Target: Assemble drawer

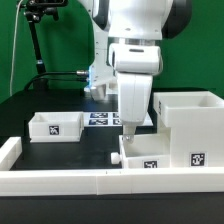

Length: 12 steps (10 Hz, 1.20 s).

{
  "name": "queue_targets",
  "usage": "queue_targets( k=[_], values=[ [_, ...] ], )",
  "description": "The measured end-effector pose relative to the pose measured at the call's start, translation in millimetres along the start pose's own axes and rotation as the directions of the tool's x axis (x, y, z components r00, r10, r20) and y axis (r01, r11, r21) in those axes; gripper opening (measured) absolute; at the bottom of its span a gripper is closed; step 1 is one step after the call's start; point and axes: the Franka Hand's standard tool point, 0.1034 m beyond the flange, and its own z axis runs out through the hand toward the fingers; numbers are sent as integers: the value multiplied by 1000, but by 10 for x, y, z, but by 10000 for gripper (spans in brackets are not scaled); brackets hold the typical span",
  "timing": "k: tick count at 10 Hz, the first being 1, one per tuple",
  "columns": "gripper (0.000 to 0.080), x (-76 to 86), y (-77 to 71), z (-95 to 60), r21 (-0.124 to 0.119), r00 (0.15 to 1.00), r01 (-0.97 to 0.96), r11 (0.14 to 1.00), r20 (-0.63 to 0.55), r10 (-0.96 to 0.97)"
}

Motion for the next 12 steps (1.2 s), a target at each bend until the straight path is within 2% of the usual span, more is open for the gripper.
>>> queue_targets(
  k=[1,2,3,4,5,9,12],
  values=[
    [633,-103,33,-88,4,1000,11,1000,8,-11],
    [644,-241,56,-122,4,1000,21,1000,15,-21],
    [644,-399,52,-92,10,998,59,998,19,-59],
    [649,-557,13,2,29,996,83,996,19,-83],
    [649,-646,45,59,36,996,91,995,19,-92],
    [649,-746,47,113,41,995,94,995,17,-95],
    [649,-871,-34,258,68,983,162,984,-105,-154]
  ],
)
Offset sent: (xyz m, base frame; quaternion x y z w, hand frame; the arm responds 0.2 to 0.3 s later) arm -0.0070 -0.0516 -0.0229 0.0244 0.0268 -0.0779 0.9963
